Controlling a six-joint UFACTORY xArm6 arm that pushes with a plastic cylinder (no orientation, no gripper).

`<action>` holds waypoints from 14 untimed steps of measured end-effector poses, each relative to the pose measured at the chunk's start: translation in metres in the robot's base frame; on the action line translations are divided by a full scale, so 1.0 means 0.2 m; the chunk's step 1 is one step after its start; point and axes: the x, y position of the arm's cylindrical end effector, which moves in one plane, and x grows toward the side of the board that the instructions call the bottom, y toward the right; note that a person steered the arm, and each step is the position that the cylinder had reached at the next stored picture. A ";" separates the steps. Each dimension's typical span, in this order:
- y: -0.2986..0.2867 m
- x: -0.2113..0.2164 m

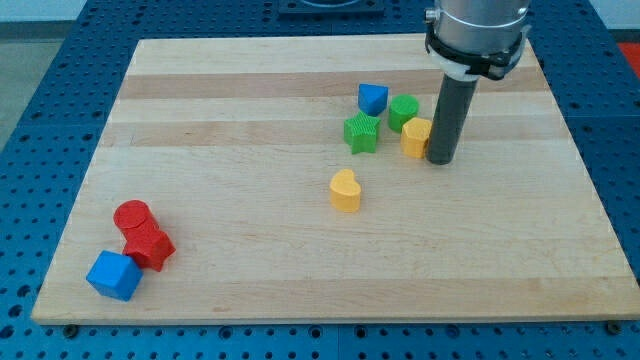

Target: Move the heart to the bottom left of the hexagon

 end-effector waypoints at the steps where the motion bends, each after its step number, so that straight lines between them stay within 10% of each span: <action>1: 0.03 0.09; 4: -0.35 0.53; 7: -0.94 0.49; 14: -0.65 0.28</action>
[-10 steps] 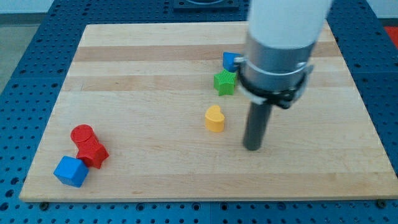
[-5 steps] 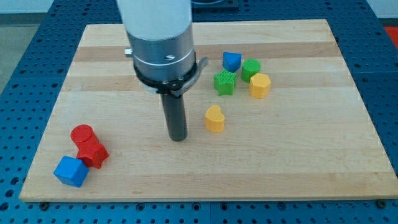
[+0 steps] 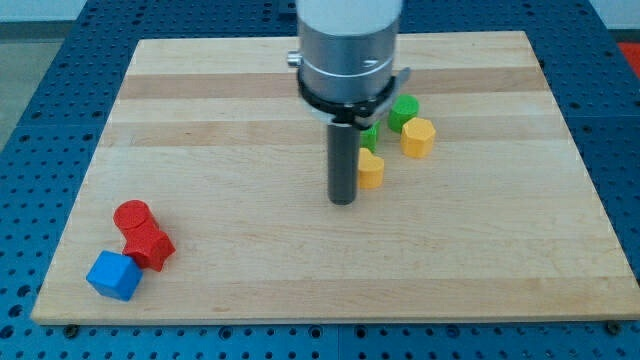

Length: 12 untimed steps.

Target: Move the heart to the bottom left of the hexagon

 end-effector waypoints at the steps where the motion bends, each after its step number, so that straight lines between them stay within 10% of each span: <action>1: -0.10 0.00; 12: 0.21 -0.13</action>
